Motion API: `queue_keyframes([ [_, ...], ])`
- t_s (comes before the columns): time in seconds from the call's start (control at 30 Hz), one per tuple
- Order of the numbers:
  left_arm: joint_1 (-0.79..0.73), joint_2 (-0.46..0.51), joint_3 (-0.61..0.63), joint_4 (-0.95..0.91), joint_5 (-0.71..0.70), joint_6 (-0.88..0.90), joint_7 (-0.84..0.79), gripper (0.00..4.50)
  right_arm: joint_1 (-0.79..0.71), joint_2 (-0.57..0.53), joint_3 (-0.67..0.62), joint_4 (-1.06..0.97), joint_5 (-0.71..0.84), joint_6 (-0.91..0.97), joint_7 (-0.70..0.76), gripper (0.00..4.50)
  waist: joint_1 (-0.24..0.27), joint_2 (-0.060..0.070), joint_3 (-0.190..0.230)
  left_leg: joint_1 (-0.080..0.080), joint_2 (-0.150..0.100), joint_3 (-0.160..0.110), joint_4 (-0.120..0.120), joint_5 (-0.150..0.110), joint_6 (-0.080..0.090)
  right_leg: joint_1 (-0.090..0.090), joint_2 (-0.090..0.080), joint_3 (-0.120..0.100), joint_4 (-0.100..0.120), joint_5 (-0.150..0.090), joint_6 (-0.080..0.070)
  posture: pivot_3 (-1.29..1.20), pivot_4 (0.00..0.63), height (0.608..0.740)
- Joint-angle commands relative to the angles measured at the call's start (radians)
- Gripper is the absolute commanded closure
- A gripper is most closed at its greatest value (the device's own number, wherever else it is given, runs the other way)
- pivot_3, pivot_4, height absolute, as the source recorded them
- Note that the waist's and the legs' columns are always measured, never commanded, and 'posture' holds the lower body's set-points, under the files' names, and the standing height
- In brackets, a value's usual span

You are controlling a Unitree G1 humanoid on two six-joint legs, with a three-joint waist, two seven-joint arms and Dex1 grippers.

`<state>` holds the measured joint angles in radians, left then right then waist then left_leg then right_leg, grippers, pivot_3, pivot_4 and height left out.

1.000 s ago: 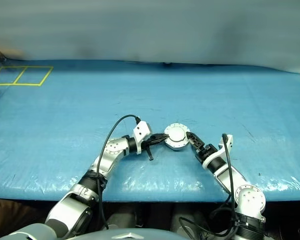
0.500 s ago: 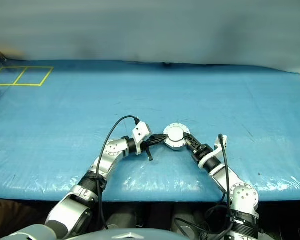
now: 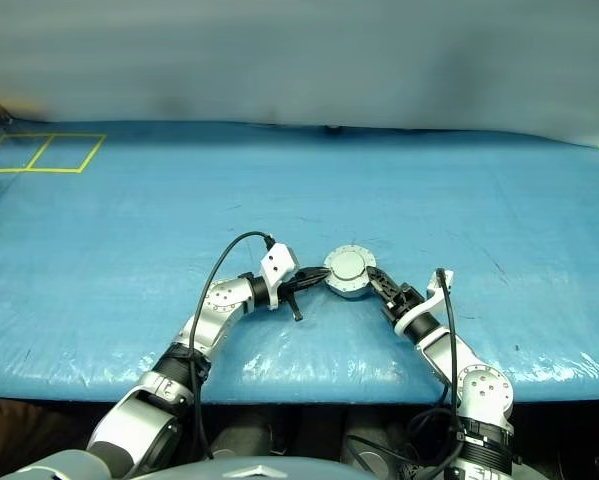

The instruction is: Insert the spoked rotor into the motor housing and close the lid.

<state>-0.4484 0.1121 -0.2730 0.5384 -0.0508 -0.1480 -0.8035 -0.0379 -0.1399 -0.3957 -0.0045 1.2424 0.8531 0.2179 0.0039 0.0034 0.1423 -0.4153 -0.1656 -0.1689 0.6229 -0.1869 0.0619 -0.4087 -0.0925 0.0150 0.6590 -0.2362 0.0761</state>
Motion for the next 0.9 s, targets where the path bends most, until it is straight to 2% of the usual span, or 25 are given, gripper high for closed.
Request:
queue_keyframes([
  [0.03, 0.015, -0.035, 0.057, -0.009, -0.069, 0.03, 0.013, 4.5, -0.017, 0.023, -0.034, 0.001, 0.051, -0.009, -0.011, 3.35, 0.0, 0.0, 0.0, 0.0, 0.0, 0.0, 0.0, 0.0, 0.0, 0.0, 0.0, 0.0, 0.0, 0.0, 0.0, 0.0, 0.15, 0.74],
  [0.2, 0.034, -0.084, 0.196, -0.113, -0.28, 0.206, 0.003, 4.5, -0.03, 0.046, -0.075, -0.016, 0.123, -0.02, -0.037, 3.35, -0.007, 0.0, 0.0, -0.003, 0.0, 0.0, 0.0, 0.001, 0.002, -0.003, 0.0, 0.0, 0.0, 0.0, 0.0, 0.0, 0.15, 0.74],
  [0.53, 0.108, -0.13, 0.321, -0.327, -0.544, 0.511, 0.043, 4.5, -0.089, 0.084, -0.105, -0.083, 0.236, -0.056, -0.094, 3.35, -0.017, 0.002, 0.002, -0.004, 0.0, 0.0, -0.001, 0.002, 0.004, -0.004, 0.0, 0.001, 0.0, 0.0, 0.0, 0.0, 0.15, 0.74],
  [0.63, 0.124, -0.176, 0.383, -0.374, -0.668, 0.576, 0.063, 3.91, -0.11, 0.095, -0.09, -0.132, 0.288, -0.063, -0.12, 3.35, -0.016, 0.002, 0.002, -0.004, 0.0, 0.0, -0.001, 0.002, 0.004, -0.005, 0.0, 0.001, 0.0, 0.0, -0.001, 0.0, 0.15, 0.74],
  [0.9, 0.138, -0.243, 0.48, -0.413, -0.889, 0.745, 0.143, 1.24, -0.133, 0.118, -0.027, -0.232, 0.387, -0.088, -0.196, 3.35, -0.016, 0.002, 0.002, -0.004, 0.0, 0.0, -0.001, 0.002, 0.004, -0.005, 0.0, 0.001, 0.0, 0.0, -0.001, 0.0, 0.15, 0.74],
])
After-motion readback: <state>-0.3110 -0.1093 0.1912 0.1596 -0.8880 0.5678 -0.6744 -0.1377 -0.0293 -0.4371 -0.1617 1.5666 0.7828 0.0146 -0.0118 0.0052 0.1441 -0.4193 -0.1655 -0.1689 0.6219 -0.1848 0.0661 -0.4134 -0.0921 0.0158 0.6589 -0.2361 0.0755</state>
